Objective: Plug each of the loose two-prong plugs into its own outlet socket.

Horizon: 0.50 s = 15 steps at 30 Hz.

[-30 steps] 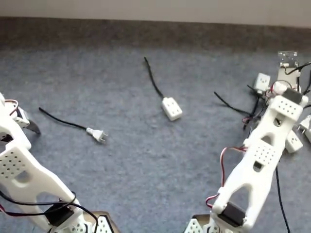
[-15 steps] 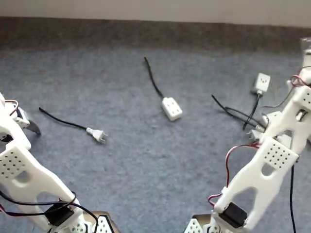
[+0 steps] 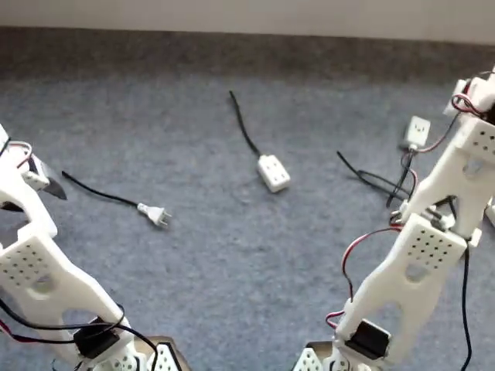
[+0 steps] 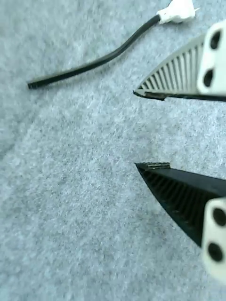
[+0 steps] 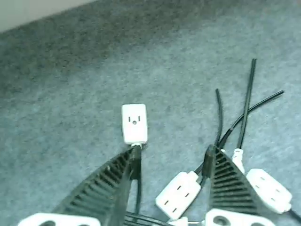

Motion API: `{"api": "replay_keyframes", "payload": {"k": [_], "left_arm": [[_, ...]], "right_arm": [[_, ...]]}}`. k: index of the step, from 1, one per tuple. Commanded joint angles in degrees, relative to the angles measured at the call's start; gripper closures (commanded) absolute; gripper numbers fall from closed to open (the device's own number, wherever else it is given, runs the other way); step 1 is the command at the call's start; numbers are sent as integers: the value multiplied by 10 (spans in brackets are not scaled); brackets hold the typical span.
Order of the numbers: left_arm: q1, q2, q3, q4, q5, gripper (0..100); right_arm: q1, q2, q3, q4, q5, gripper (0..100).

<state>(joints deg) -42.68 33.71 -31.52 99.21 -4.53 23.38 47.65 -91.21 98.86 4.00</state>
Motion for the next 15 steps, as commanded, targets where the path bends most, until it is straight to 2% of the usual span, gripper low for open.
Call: {"api": "replay_keyframes", "payload": {"k": [1,5,8,11,15], "left_arm": [[39,-129,3,20,6,780],[95,-266,96,21,31,778],[168,-340,208,20,39,778],[252,-349,290,14,52,778],[321,-349,357,-65,115,778]], "right_arm": [[-57,-51,68,24,-58,778],[-111,-85,203,24,-101,778],[-138,-109,301,24,-121,778],[-152,-123,390,23,-139,778],[-160,-120,471,19,-165,778]]}}
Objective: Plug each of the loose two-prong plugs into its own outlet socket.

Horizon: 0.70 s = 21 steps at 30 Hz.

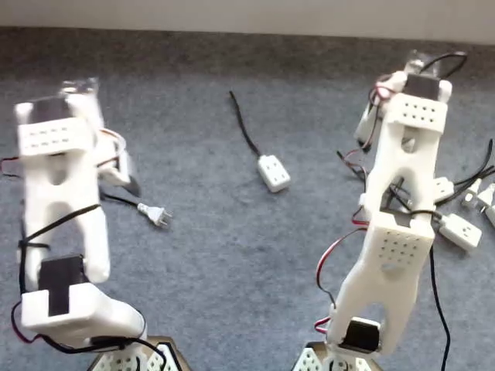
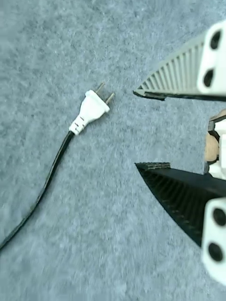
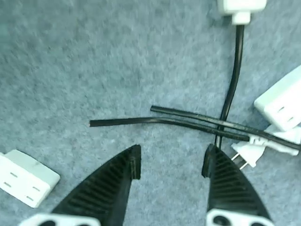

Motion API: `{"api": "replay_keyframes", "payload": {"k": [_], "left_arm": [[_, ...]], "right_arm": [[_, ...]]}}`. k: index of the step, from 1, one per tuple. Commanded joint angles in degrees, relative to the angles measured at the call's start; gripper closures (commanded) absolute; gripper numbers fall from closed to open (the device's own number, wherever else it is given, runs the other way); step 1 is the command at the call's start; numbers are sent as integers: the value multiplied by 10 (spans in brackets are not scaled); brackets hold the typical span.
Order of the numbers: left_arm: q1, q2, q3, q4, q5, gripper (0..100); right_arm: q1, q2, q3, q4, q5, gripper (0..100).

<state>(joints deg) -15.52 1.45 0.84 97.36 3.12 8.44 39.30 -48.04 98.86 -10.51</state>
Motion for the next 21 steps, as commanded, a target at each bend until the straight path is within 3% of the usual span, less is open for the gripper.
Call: {"api": "replay_keyframes", "payload": {"k": [1,7,21], "left_arm": [[65,-26,49,-66,57,778],[124,-27,151,-173,156,778],[95,-27,291,-385,353,779]], "right_arm": [[-14,-34,52,19,-26,778],[-43,0,87,19,-31,778],[-55,101,82,-14,-28,778]]}}
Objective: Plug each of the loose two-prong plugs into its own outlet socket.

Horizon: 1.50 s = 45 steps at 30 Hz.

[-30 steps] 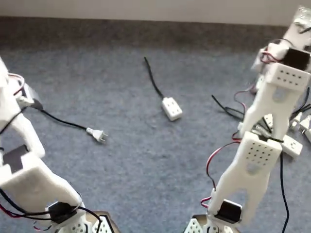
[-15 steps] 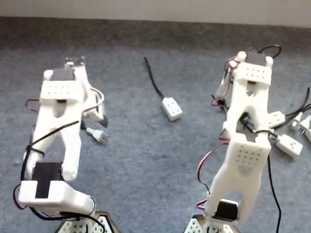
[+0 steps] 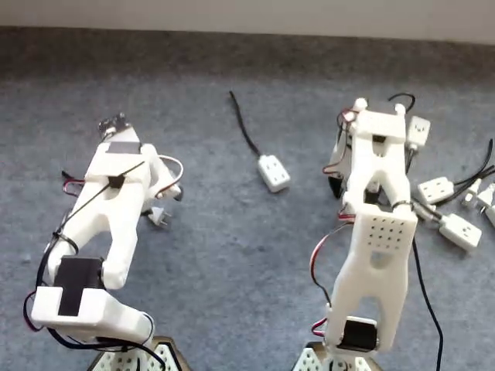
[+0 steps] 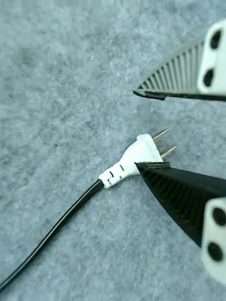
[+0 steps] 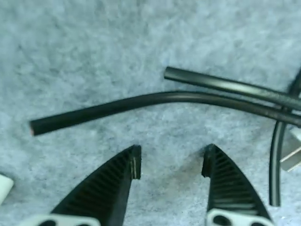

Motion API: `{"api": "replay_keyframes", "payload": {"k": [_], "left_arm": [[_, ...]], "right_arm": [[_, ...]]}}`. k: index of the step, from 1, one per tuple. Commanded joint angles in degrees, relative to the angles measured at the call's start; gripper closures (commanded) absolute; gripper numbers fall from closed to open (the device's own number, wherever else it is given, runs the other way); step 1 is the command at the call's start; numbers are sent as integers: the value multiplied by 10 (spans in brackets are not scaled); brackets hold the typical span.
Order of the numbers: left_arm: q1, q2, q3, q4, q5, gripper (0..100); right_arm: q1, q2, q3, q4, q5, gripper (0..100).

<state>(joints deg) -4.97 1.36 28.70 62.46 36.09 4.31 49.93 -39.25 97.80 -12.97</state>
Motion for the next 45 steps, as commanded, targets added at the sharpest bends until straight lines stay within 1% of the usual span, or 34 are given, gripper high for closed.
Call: {"api": "replay_keyframes", "payload": {"k": [1,5,10,16,19,22,28,32,37,39,42,45], "left_arm": [[-10,-26,25,-50,30,779],[-15,-26,65,-99,45,779],[-20,-26,75,-103,42,779],[-42,-29,72,-67,40,779],[-42,-29,72,-55,2,779],[-42,-30,72,-44,-10,779],[-42,-27,76,-43,-11,779],[-58,-27,73,-31,-11,781],[-61,-26,73,-33,-11,784],[-61,-26,73,-32,-11,804],[-64,-26,73,-32,-13,880],[-64,-27,72,-33,-52,943]], "right_arm": [[-16,-5,-6,-3,-4,778],[-21,-4,-5,-3,-4,778],[-20,-4,-5,-3,-4,778],[-20,-3,-5,-3,-4,778],[-20,-3,-5,-3,-4,778],[-20,-3,-5,-3,-4,778],[-20,-3,-5,-3,-4,778],[-20,-3,-5,-3,-4,778],[-20,-3,-5,-3,-4,778],[-20,-3,-5,-3,-4,778],[-20,-2,-4,-3,-4,778],[-20,-2,-3,-3,-4,778]]}}
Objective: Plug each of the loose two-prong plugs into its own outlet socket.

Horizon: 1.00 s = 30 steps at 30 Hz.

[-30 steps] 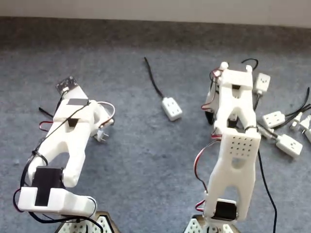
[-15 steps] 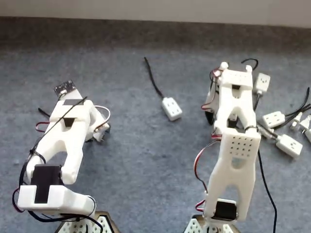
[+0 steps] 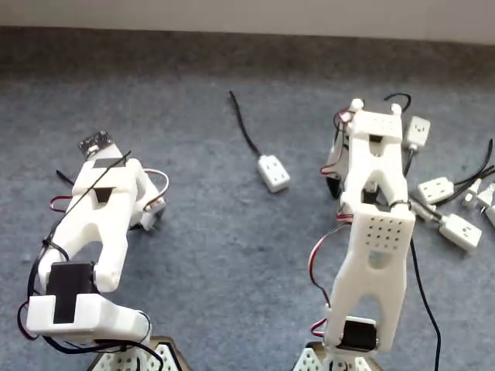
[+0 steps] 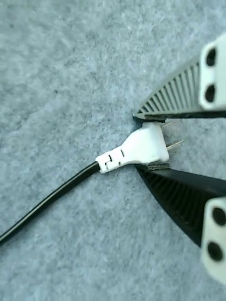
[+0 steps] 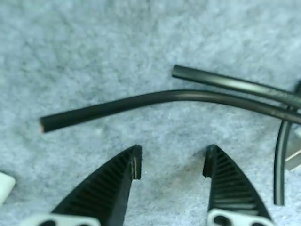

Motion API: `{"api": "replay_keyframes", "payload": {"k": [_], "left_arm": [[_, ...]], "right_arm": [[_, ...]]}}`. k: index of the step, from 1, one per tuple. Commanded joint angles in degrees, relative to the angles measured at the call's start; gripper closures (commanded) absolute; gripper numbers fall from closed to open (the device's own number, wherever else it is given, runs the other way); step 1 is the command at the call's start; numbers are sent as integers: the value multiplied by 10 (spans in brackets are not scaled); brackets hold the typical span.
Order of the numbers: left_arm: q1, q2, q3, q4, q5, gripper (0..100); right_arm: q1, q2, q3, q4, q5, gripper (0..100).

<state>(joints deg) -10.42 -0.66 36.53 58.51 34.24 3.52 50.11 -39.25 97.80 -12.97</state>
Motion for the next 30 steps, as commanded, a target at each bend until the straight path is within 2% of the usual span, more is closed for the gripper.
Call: {"api": "replay_keyframes", "payload": {"k": [1,5,9,15,21,30], "left_arm": [[-9,-7,-7,7,-50,961],[-12,-11,-7,7,-98,992],[-55,-7,-20,8,-139,992],[-168,-6,-60,8,-347,993],[-297,-6,-111,8,-495,993],[-413,-4,-114,6,-774,989]], "right_arm": [[-12,-4,-3,-3,-4,778],[-12,-4,-3,-3,-4,778],[-12,-4,-1,-5,-4,778],[-12,-4,0,-22,-4,778],[-13,-3,0,-22,-4,778],[-16,-3,28,-40,-4,778]]}}
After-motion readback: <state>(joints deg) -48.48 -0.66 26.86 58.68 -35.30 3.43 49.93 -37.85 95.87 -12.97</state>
